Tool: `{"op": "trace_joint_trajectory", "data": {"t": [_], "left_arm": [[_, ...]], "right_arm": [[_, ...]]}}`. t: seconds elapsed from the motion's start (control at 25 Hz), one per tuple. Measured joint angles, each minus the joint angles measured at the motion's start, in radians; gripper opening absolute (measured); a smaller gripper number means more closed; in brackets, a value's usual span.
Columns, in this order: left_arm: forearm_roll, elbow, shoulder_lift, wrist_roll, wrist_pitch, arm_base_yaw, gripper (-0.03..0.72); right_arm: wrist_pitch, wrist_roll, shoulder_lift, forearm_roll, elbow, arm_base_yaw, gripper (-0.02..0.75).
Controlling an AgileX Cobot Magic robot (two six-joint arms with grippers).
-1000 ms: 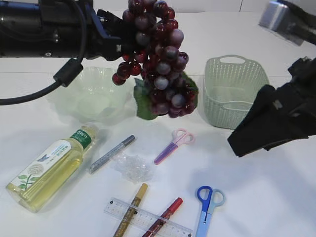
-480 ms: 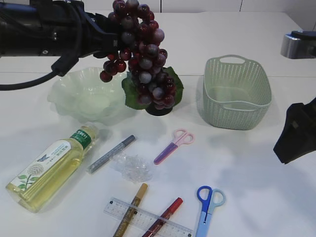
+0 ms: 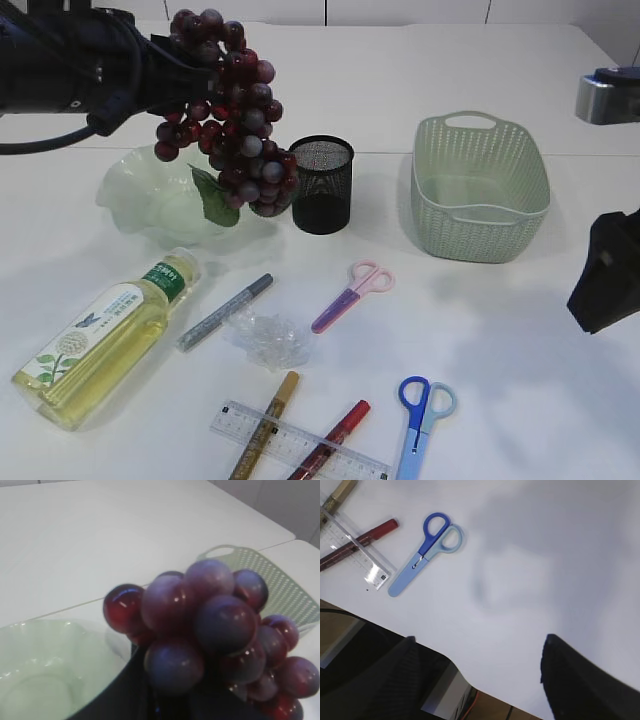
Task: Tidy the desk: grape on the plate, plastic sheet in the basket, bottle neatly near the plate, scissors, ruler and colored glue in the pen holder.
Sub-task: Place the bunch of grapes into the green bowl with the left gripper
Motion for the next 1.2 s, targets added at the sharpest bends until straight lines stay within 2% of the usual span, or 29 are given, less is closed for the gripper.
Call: {"op": "trace_joint_trajectory", "data": {"t": [0.28,0.48,0.84,1.2], "left_arm": [[-0.017,0.000,0.000,0.000,-0.208,0.002,0.074],[-0.029,-0.036,0.000,0.000,-0.316,0.030,0.074],[-0.033,-0.116,0.064,0.000,-0.336,0.126,0.074],[-0.033,-0.178,0.160,0.000,-0.332,0.138,0.074]], "right_arm": [[0.000,0.000,0.000,-0.033,0.000,0.000,0.585],[0.000,0.000,0.000,-0.037,0.000,0.000,0.585],[0.000,0.000,0.000,-0.061,0.000,0.000,0.584],[0.001,0.015,0.000,-0.110,0.000,0.000,0.584]]}}
